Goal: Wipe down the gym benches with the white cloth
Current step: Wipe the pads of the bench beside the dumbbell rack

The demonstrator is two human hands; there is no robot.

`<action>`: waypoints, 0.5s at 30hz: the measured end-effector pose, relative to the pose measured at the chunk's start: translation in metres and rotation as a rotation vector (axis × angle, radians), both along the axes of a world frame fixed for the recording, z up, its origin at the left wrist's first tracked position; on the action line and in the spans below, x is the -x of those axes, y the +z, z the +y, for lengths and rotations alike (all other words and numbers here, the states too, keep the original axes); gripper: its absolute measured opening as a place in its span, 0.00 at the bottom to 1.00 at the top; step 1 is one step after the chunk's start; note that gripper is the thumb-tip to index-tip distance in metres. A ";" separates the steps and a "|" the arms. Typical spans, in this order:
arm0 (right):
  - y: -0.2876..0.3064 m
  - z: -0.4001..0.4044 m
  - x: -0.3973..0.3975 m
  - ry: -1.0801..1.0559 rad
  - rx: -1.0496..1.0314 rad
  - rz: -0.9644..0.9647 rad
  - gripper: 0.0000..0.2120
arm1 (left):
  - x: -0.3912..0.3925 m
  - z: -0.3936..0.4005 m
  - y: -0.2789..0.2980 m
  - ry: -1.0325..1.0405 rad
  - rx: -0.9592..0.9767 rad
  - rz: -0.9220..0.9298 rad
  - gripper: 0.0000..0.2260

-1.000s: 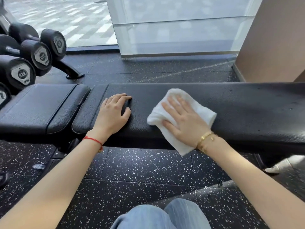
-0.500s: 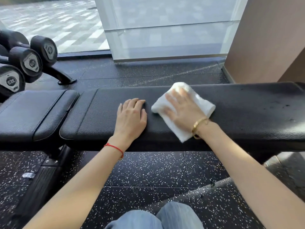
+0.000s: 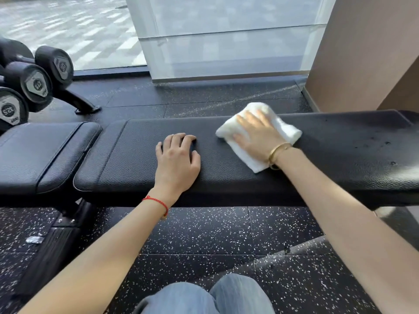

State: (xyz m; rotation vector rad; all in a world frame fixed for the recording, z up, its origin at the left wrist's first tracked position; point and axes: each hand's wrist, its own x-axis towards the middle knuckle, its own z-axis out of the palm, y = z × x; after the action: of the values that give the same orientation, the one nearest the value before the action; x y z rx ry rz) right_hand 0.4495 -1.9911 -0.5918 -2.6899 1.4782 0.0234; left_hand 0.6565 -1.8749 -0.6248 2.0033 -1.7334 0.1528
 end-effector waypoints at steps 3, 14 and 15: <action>-0.008 0.058 0.011 0.188 0.088 -0.092 0.41 | -0.001 0.000 0.000 -0.005 0.001 0.015 0.20; -0.052 0.113 0.040 0.275 0.508 -0.080 0.38 | 0.004 -0.002 -0.002 0.022 0.003 0.029 0.19; -0.056 0.115 0.023 0.281 0.532 -0.084 0.38 | 0.003 -0.002 -0.002 0.023 0.010 0.030 0.19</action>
State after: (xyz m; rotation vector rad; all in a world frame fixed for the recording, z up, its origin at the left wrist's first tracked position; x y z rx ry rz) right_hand 0.4268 -1.8757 -0.6476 -3.2396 1.2018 -0.5323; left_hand 0.6533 -1.8771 -0.6269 2.0087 -1.6883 0.1379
